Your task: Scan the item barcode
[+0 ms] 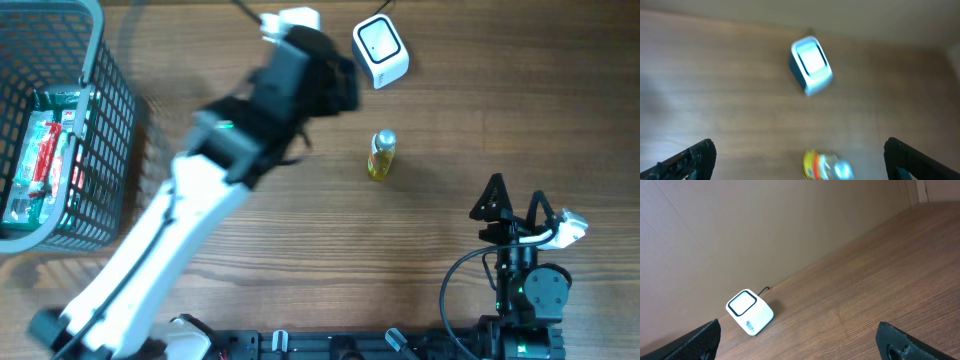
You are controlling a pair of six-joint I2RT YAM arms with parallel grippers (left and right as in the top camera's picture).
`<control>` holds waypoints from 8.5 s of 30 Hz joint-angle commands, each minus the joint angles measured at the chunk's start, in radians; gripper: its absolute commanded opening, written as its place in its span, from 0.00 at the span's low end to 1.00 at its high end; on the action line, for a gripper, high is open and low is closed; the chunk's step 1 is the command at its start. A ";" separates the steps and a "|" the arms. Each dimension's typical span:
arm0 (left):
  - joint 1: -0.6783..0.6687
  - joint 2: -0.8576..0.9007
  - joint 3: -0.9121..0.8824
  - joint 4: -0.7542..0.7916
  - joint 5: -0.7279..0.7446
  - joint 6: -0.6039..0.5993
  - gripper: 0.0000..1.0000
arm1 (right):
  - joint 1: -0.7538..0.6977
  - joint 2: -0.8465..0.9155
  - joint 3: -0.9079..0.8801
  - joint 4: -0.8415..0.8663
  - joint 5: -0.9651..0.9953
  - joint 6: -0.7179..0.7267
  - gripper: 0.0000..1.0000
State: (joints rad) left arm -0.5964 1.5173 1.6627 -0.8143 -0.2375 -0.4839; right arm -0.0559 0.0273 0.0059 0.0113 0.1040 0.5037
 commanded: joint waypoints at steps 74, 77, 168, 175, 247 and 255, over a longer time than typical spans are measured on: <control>1.177 0.303 -0.143 -0.267 0.069 0.006 1.00 | -0.004 0.002 0.000 0.003 -0.017 -0.004 1.00; 1.177 0.303 -0.195 -0.226 0.070 0.006 1.00 | -0.004 0.002 0.000 0.003 -0.017 -0.003 1.00; -0.016 0.303 -0.369 -0.006 0.080 -0.292 0.48 | -0.004 0.002 0.000 0.003 -0.017 -0.003 1.00; -0.048 0.302 -0.369 -0.020 0.072 -0.289 0.99 | -0.004 0.002 0.000 0.003 -0.017 -0.003 1.00; 0.280 0.333 -0.337 -0.133 0.560 0.216 0.04 | -0.004 0.002 0.000 0.003 -0.017 -0.003 1.00; 0.271 0.333 -0.337 -0.140 0.567 0.216 0.04 | -0.004 0.002 0.000 0.003 -0.017 -0.004 1.00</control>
State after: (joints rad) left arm -0.3222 1.8351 1.3140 -0.9466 0.3058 -0.2890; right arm -0.0559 0.0319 0.0059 0.0113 0.0967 0.5037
